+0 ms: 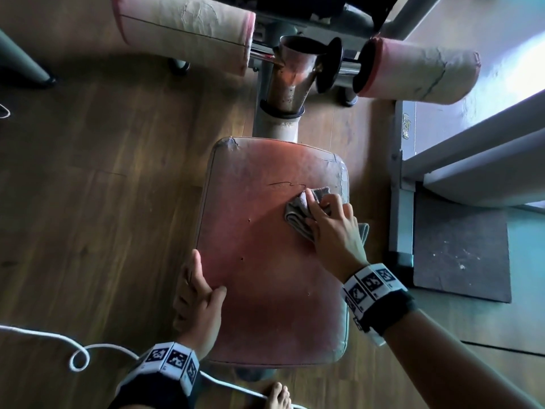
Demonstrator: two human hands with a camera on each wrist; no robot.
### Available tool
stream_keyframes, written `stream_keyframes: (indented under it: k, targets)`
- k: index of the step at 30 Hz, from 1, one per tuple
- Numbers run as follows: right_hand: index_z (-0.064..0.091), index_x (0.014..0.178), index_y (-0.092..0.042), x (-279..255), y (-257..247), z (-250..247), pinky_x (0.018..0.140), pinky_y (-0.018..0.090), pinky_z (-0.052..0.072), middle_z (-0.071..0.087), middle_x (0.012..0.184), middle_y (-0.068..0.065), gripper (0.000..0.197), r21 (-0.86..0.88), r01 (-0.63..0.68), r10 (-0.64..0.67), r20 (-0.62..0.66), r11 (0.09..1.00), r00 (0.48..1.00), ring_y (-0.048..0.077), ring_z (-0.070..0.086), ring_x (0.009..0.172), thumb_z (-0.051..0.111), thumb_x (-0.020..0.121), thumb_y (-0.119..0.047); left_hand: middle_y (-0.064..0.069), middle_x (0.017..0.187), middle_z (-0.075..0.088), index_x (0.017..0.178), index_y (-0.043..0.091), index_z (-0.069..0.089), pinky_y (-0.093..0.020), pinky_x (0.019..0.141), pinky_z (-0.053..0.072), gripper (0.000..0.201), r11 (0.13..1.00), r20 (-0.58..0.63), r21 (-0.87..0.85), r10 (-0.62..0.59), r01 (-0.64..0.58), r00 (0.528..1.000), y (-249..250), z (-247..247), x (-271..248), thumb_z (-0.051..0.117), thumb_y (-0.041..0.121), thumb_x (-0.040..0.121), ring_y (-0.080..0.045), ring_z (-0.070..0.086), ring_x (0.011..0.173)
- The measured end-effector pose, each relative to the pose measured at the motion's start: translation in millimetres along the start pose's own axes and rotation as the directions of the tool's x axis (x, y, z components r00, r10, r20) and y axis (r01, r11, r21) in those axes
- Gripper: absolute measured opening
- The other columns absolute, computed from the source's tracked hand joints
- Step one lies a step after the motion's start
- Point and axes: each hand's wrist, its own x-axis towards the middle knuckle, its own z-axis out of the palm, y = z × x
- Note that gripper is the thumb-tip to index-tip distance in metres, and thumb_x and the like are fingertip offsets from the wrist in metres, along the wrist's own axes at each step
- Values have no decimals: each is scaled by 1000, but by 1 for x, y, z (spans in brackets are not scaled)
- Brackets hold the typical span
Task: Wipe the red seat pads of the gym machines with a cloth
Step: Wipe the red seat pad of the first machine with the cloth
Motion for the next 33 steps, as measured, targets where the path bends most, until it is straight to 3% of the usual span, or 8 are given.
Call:
stream_keyframes:
  k: [4, 9, 11, 14, 18, 23, 28, 33]
  targets:
    - [43, 144, -23, 17, 5, -2, 75, 43, 48, 47, 118, 9, 54, 28, 22, -22, 14, 999, 1000, 30, 47, 93, 25, 95, -37, 8, 160, -5, 137, 54, -16, -41, 116, 2, 79, 998, 7, 5, -58, 58, 998, 0, 1, -1, 33, 47, 75, -14, -1, 146]
    - [46, 142, -21, 0, 4, -3, 78, 42, 46, 46, 114, 8, 45, 2, 93, -93, 28, 996, 995, 29, 49, 92, 42, 97, -29, 7, 160, -6, 139, 50, -18, -40, 117, 3, 79, 999, 3, 48, -8, 8, 1000, -4, 1, 1, 31, 48, 77, -13, 0, 146]
    - [44, 143, -20, 0, 6, -4, 77, 42, 48, 45, 114, 9, 47, 3, 124, -124, 52, 992, 991, 30, 50, 92, 48, 96, -25, 7, 160, -6, 136, 52, -18, -40, 118, 3, 78, 999, -1, 53, 0, 0, 1000, -7, 1, 3, 29, 56, 74, -12, 0, 146]
    - [41, 145, -21, 19, 5, -7, 77, 43, 49, 44, 116, 11, 48, 1, 119, -119, 66, 993, 991, 32, 50, 93, 47, 97, -25, 6, 160, -5, 134, 54, -19, -39, 116, 4, 84, 998, -8, 57, -19, 19, 1000, -7, 3, 3, 22, 66, 62, -16, 3, 146]
    - [35, 147, -23, 22, -4, -2, 88, 44, 45, 42, 122, 9, 52, -26, 48, -46, 69, 998, 997, 31, 46, 101, 46, 96, -24, 7, 160, -6, 133, 56, -19, -38, 116, 3, 82, 999, -10, 44, 17, -16, 1000, -10, 3, 3, 23, 66, 64, -14, 2, 146]
    - [39, 146, -23, 9, -1, -2, 79, 46, 49, 45, 114, 8, 50, -31, 148, -146, 80, 988, 986, 28, 48, 93, 49, 97, -28, 8, 160, -8, 132, 59, -20, -39, 116, 3, 81, 999, -13, 40, 4, -3, 1000, -10, 4, 4, 23, 66, 63, -14, 0, 147]
    - [34, 148, -24, 28, -10, 1, 87, 45, 47, 42, 126, 11, 51, -10, 33, -33, 68, 999, 997, 31, 47, 103, 43, 99, -33, 10, 159, -11, 133, 58, -22, -40, 116, 4, 84, 999, 2, 47, -24, 24, 1000, -10, 4, 4, 21, 67, 61, -14, 0, 146]
    - [38, 147, -25, 14, -17, 2, 80, 41, 46, 46, 119, 8, 49, -25, 138, -135, 95, 990, 986, 28, 48, 94, 42, 99, -34, 8, 160, -9, 131, 57, -23, -39, 116, 5, 81, 997, 0, 71, -25, 25, 1000, -8, 3, 3, 24, 64, 65, -16, 2, 146]
